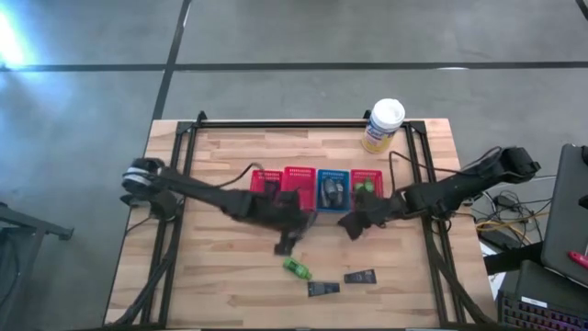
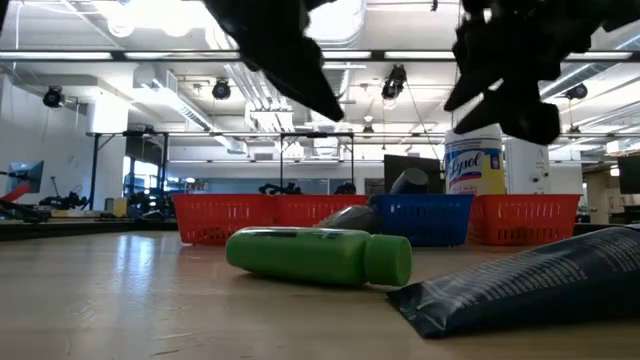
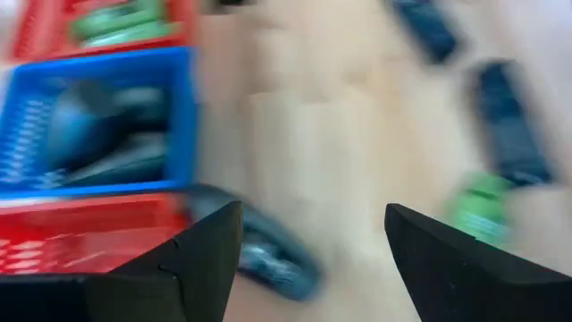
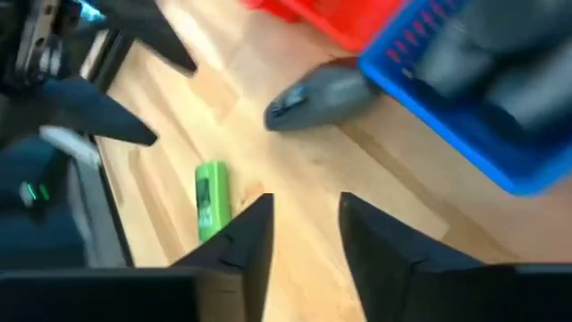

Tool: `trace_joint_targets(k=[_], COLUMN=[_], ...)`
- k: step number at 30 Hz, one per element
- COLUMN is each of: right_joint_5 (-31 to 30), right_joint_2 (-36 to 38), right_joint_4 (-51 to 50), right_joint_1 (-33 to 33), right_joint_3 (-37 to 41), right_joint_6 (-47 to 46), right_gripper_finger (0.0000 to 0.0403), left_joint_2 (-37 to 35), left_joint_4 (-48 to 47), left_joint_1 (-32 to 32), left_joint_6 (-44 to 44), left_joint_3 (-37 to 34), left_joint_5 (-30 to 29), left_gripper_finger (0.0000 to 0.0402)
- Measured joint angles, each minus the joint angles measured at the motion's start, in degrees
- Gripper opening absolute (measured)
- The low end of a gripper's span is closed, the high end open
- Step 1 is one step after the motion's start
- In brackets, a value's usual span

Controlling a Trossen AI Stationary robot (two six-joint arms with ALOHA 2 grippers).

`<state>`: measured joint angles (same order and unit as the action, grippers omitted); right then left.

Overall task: Pick & Place Travel size toiletries
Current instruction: Put the gray deodorant into the blue bin

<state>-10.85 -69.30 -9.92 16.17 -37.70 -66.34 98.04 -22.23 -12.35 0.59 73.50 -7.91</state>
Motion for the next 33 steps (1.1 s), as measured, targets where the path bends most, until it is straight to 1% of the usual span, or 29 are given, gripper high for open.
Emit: trace_joint_targets(k=[1,2,3,5,7,10,13,17,19,22,25,29,33], right_joint_5=[0.04,0.27,0.44,0.44,0.17,0.22,0.26,0.2,-0.28,-2.64,-4.23,-5.39,-5.87], right_joint_2=[-0.76,-1.47,-2.45,-4.28,-6.14,-8.41,-10.35,-11.96,-12.22,-11.68,-10.41,-8.57,-7.22], right_joint_4=[-0.27,-0.73,-2.22,-5.59,-8.07,-11.03,-13.95,-17.91,-19.0,-19.18,-20.07,-22.11,-25.69], right_joint_1=[0.34,0.47,0.46,0.08,-0.03,0.1,0.44,0.48,0.5,0.92,1.66,2.57,3.67], right_joint_3=[-0.96,-2.03,-3.11,-5.26,-7.3,-9.95,-12.11,-14.54,-15.14,-15.54,-15.76,-15.57,-15.51], right_joint_6=[3.07,5.27,6.53,7.91,8.17,8.28,8.27,8.27,8.08,7.82,6.63,4.7,2.83], right_gripper_finger=[0.0139,0.015,0.0161,0.0181,0.0202,0.0232,0.0264,0.0301,0.0317,0.0337,0.035,0.0352,0.0337], left_joint_2=[-0.04,-0.01,0.14,1.13,2.05,3.53,6.23,9.92,11.62,14.45,16.91,19.04,19.53], left_joint_4=[-0.08,-0.3,-0.65,-1.07,-0.83,2.34,2.55,2.2,1.74,1.36,1.61,1.51,2.15], left_joint_1=[-0.94,-1.21,-0.98,0.13,0.63,0.71,0.65,0.33,0.17,0.19,0.3,-0.07,-1.25], left_joint_6=[1.6,5.1,9.54,18.62,26.5,37.21,42.66,45.13,45.64,43.97,42.54,41.09,39.67], left_joint_3=[-0.44,-1.1,-1.93,-3.13,-3.46,-3.09,-2.29,-1.28,-0.48,0.39,1.55,2.58,2.54], left_joint_5=[0.23,0.87,2.11,2.43,0.65,-2.22,-3.61,-4.38,-6.38,-10.94,-11.08,-10.84,-11.45], left_gripper_finger=[0.0277,0.0277,0.0277,0.0277,0.0278,0.0282,0.0288,0.0298,0.0301,0.0302,0.0295,0.0266,0.0209])
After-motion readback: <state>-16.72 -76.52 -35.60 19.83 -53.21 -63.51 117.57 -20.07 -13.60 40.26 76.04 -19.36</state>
